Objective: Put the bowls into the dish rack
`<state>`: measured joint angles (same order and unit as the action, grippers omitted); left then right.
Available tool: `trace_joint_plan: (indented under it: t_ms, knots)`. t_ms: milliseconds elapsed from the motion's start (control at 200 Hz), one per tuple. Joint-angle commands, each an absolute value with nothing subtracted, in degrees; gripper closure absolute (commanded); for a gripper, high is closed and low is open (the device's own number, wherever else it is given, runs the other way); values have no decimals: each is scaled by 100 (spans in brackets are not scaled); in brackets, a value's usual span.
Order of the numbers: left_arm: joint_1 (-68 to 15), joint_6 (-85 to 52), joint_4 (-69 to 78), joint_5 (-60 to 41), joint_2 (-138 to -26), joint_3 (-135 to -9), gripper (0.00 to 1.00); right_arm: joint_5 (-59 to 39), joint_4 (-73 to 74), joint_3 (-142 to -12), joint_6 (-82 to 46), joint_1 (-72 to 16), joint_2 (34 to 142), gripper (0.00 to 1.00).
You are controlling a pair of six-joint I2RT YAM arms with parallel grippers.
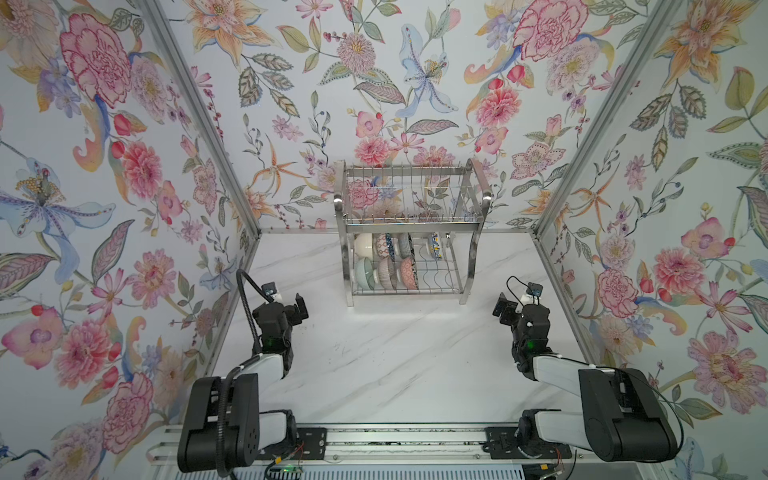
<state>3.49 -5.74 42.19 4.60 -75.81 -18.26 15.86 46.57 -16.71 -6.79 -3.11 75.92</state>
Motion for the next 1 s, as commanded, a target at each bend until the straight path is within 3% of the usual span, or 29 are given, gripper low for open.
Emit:
trace_joint_plan:
  t_ms: [0, 230, 420, 550, 666, 761, 996]
  knots:
    - [390, -321, 5059, 396, -7755, -1799, 1, 1566, 4947, -1687, -571, -264, 7629, 3]
    - [396, -351, 5519, 320, -8222, -1922, 1, 1507, 5392, -1696, -413, -42, 7938, 2]
    - [110, -13, 5808, 361, -8563, -1962, 1, 1361, 7013, -1290, -339, 36, 8769, 2]
    - [-101, 234, 6724, 542, -8911, -1672, 1, 1387, 6854, -1402, -350, 35, 8851, 2]
    - [-136, 242, 6794, 612, -8912, -1660, 1, 1474, 6663, -1557, -426, 68, 8912, 2]
    - [-131, 220, 6747, 665, -8912, -1682, 1, 911, 6216, -1712, -726, 446, 8836, 1]
    - [-127, 203, 6800, 738, -8912, -1649, 1, 1163, 6336, -1673, -638, 318, 8859, 1]
